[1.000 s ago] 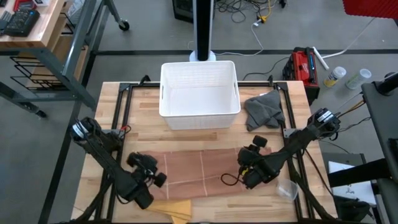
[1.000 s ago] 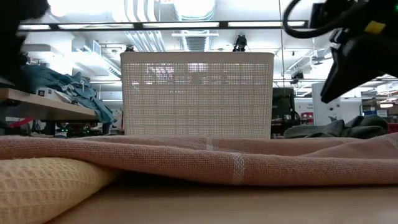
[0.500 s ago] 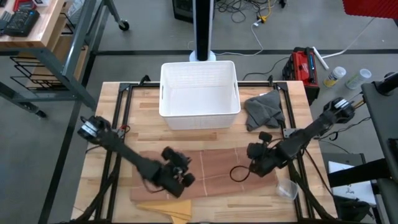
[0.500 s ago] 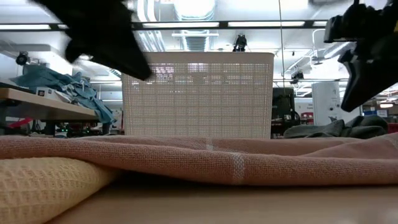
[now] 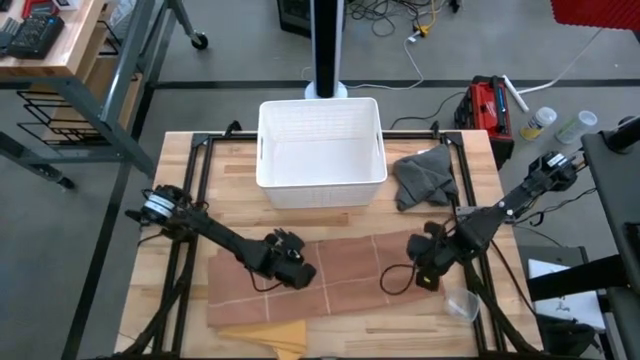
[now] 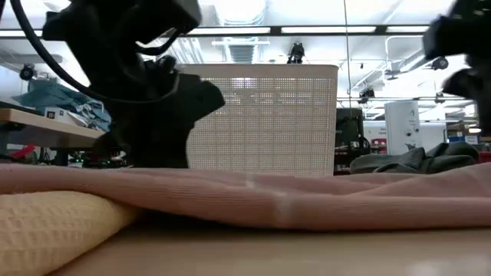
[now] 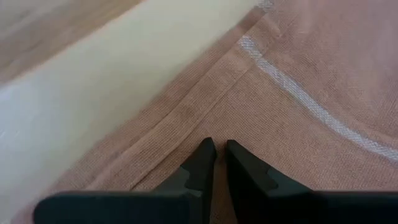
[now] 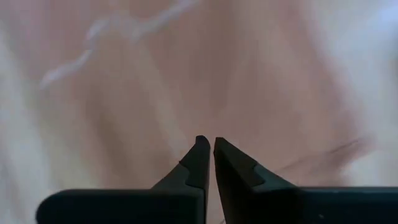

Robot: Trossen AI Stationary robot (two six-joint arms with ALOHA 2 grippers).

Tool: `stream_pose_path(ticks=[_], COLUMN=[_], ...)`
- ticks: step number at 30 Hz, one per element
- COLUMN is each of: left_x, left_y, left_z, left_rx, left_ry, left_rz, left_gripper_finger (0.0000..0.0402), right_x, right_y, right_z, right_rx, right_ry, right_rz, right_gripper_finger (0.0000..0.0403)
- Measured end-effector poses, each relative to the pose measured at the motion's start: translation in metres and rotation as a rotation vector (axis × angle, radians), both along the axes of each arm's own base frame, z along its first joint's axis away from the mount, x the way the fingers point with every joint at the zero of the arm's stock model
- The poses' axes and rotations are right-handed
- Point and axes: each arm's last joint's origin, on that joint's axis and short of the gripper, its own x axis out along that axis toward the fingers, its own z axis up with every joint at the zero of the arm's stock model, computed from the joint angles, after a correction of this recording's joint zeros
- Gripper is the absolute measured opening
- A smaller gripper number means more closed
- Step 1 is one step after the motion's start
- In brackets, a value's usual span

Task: Fold towel
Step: Fold the brown squared towel

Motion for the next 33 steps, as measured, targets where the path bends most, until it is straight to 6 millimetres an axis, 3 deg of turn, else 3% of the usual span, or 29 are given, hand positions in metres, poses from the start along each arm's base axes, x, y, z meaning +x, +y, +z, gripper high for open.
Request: stream_pose_path(ticks=[6,12,17,21,27,30,33], left_x=[-0.018,-0.028,-0.034,-0.017,0.014,0.028,0.037], left_y=[-0.015,-0.021,-0.022,-0.031,-0.040,-0.037,-0.028], left_z=[-0.001,0.010,0.021,0.045,0.075,0.074,0.059], left_rx=[-0.009,-0.044,-0.045,-0.057,0.144,0.217,0.235], left_ry=[0.049,0.118,0.183,0.079,-0.163,-0.221,-0.237], left_rz=[0.031,0.096,0.151,0.077,-0.094,-0.151,-0.174], left_gripper_finger=[0.0036,0.0036,0.0036,0.0036,0.0036,0.0036,0.0036], right_x=[0.007,0.020,0.017,0.016,0.028,0.029,0.030], right_y=[0.016,0.015,0.018,0.024,0.030,0.031,0.034], right_z=[-0.016,-0.041,-0.046,-0.043,-0.048,-0.058,-0.060], right_rx=[0.001,-0.111,-0.114,-0.104,-0.098,-0.112,-0.112], right_ry=[0.011,0.047,0.079,0.037,-0.077,-0.039,-0.008], right_rz=[0.052,0.044,0.020,0.031,0.014,-0.010,-0.008], right_gripper_finger=[0.0001,0.0001,0.0000,0.0000,0.0000,0.0000,0.0000])
